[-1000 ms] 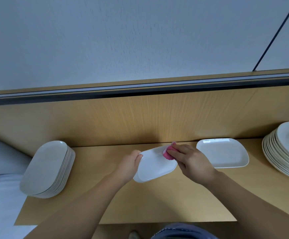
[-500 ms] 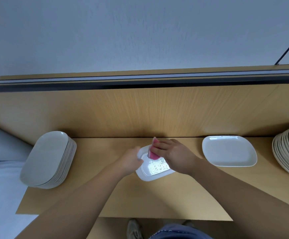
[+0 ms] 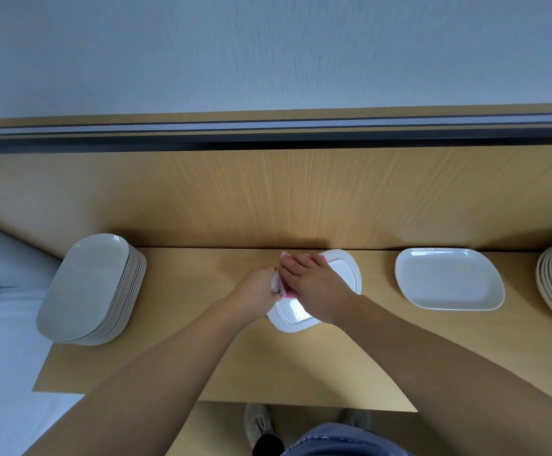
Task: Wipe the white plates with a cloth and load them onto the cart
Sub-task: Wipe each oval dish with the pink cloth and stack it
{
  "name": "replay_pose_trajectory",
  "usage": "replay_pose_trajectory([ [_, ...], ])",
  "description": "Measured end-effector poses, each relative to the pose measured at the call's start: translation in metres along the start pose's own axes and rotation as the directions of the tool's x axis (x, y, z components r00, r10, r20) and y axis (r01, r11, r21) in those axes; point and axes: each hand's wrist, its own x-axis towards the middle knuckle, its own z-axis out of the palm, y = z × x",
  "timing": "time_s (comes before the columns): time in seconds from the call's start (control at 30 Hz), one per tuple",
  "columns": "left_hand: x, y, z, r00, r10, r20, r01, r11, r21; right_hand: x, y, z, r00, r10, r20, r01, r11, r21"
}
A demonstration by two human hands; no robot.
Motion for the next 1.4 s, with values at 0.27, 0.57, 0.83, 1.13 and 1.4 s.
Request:
replay_pose_trajectory([
  [0.27,0.003,-0.004,0.005,0.997,-0.078,-0.008,0.079,0.994,0.073,-0.004,0.032,0.008,0.998,0.004,-0.07,0.003,0.995,0.096],
  [0.57,0.003,-0.01,0.01,0.99,-0.142,-0.008,0.142,0.99,0.02,-0.028,0.064,0.015,0.966,0.222,-0.13,-0.185,0.95,0.251],
  [0.83,0.002,-0.015,0.014,0.983,-0.18,-0.022,0.179,0.983,-0.046,-0.077,0.035,0.054,0.882,0.463,0.089,-0.458,0.795,0.398],
  [1.13,-0.002,-0.024,0.014,0.99,-0.027,0.138,0.022,0.999,0.037,-0.079,0.042,0.052,0.842,0.506,0.189,-0.537,0.75,0.387],
  [1.4,-0.015,-0.026,0.023,0.985,0.067,0.158,-0.069,0.998,0.009,-0.069,0.041,0.045,0.86,0.503,0.085,-0.503,0.808,0.306],
])
